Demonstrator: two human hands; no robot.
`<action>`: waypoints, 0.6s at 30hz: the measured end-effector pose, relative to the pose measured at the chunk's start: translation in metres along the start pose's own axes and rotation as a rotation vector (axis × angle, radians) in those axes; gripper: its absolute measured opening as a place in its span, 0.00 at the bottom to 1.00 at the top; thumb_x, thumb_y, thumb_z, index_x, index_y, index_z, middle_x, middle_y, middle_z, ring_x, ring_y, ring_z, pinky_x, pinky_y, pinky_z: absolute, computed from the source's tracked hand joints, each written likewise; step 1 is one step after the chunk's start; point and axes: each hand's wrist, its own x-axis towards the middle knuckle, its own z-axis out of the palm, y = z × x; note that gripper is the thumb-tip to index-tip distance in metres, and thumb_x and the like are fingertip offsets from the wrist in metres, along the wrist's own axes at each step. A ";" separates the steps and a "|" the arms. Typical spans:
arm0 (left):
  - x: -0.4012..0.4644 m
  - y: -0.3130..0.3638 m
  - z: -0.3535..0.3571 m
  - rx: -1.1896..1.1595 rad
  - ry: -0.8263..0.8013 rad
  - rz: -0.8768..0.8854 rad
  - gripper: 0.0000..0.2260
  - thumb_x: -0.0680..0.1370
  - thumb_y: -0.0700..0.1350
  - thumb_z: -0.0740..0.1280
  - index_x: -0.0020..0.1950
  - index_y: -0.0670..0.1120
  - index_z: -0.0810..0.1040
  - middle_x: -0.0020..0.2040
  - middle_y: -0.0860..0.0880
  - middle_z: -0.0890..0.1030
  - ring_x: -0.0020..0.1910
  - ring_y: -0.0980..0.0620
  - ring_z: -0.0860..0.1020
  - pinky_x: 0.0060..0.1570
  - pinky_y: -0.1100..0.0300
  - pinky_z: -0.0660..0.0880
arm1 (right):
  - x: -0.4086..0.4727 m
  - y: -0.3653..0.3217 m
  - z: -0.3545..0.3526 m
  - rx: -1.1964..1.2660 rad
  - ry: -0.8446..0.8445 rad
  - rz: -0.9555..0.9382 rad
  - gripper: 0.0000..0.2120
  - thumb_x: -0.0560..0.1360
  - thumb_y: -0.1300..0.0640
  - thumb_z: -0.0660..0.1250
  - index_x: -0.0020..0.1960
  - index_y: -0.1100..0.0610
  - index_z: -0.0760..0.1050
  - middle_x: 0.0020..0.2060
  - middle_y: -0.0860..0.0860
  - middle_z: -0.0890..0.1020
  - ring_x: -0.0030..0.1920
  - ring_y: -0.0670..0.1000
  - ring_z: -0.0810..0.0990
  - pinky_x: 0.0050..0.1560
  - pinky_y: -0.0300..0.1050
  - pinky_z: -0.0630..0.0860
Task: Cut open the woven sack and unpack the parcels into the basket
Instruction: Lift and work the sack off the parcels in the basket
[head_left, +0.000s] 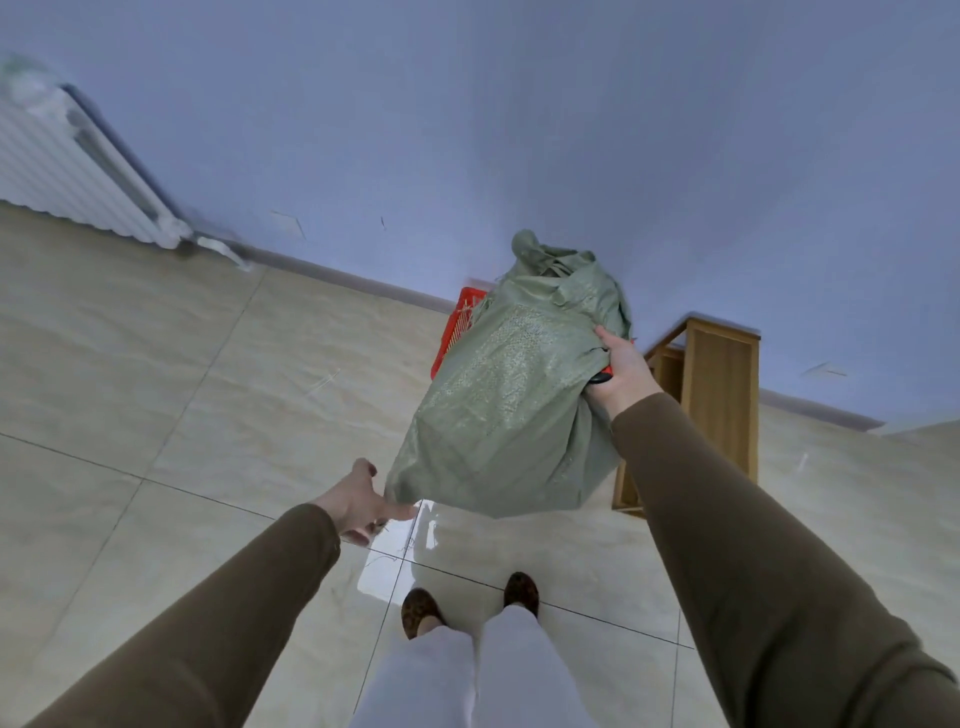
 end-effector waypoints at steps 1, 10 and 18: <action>0.005 -0.005 0.000 0.008 -0.025 -0.035 0.42 0.71 0.53 0.81 0.75 0.52 0.58 0.60 0.41 0.80 0.43 0.46 0.85 0.36 0.56 0.81 | 0.000 -0.001 0.000 0.010 0.001 0.006 0.19 0.84 0.58 0.65 0.74 0.62 0.73 0.69 0.61 0.80 0.69 0.61 0.79 0.73 0.59 0.73; 0.027 0.027 0.012 -0.051 -0.001 0.278 0.05 0.83 0.41 0.68 0.56 0.41 0.82 0.51 0.43 0.84 0.49 0.48 0.82 0.51 0.57 0.79 | 0.032 -0.024 0.004 -0.026 0.038 0.070 0.17 0.85 0.59 0.64 0.72 0.63 0.73 0.68 0.61 0.79 0.69 0.61 0.80 0.72 0.56 0.73; -0.016 0.151 -0.029 -0.012 -0.273 0.478 0.05 0.82 0.36 0.68 0.53 0.40 0.84 0.46 0.54 0.87 0.47 0.59 0.85 0.53 0.63 0.79 | 0.123 -0.046 0.011 -0.263 0.098 0.113 0.11 0.87 0.65 0.57 0.45 0.60 0.68 0.38 0.55 0.70 0.31 0.48 0.67 0.17 0.34 0.69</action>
